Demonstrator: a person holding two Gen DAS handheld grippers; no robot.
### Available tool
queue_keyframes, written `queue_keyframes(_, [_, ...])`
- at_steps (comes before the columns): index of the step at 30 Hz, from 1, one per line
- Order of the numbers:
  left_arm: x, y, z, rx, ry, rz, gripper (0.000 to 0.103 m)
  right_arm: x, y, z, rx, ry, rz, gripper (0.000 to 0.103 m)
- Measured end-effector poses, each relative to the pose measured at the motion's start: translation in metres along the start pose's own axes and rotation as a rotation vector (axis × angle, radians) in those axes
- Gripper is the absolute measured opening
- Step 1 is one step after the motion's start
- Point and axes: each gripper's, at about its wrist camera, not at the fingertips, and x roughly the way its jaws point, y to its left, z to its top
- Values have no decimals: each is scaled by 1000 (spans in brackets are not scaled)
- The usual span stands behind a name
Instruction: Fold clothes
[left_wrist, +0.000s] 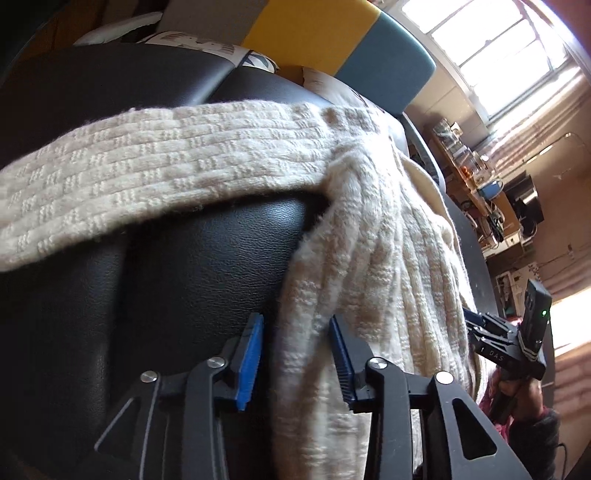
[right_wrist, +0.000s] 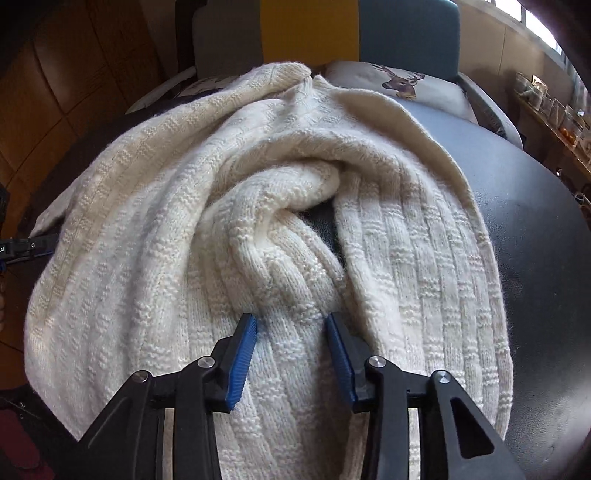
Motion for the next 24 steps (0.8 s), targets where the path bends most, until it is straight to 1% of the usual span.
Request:
queue_keyframes(2, [-7, 7, 1, -3, -25, 36, 39, -1, 6, -2, -3, -24, -20, 43])
queue_keyframes(4, [-18, 20, 5, 6, -58, 142, 40, -2, 9, -4, 7, -40, -26, 44])
queue_keyframes(6, [-30, 33, 10, 15, -91, 252, 44, -4, 10, -5, 18, -50, -28, 45])
queue_keyframes(7, [-36, 40, 12, 19, -108, 307, 46, -4, 9, -4, 24, -45, -32, 45])
queue_keyframes(9, [-47, 54, 16, 28, -142, 417, 48, -6, 5, 1, 38, -27, -45, 45])
queue_keyframes(10, [-53, 61, 19, 33, -159, 472, 50, -8, 5, 5, 52, -25, -51, 45])
queue_keyframes(11, [-58, 67, 21, 37, -175, 527, 54, -12, 5, 10, 58, -40, -56, 45])
queue_keyframes(12, [-64, 74, 23, 42, -192, 583, 55, -18, 8, 16, 55, -66, -53, 45])
queue_keyframes(14, [-69, 98, 31, 21, -205, 658, 57, -29, 16, 30, 42, -110, -31, 45])
queue_keyframes(16, [-77, 131, 39, -53, -209, 724, 57, -35, 27, 45, 26, -144, 8, 45])
queue_keyframes(17, [-79, 148, 41, -99, -202, 742, 57, -35, 35, 51, 16, -148, 33, 45])
queue_keyframes(20, [-96, 204, 43, -267, -194, 738, 57, -26, 60, 67, -19, -149, 109, 45])
queue_keyframes(21, [-100, 217, 43, -303, -197, 738, 57, -21, 68, 70, -31, -142, 126, 45])
queue_keyframes(22, [-104, 228, 42, -325, -198, 735, 57, -15, 76, 72, -43, -130, 136, 45])
queue_keyframes(24, [-104, 236, 42, -319, -189, 701, 57, -1, 90, 75, -64, -102, 155, 45])
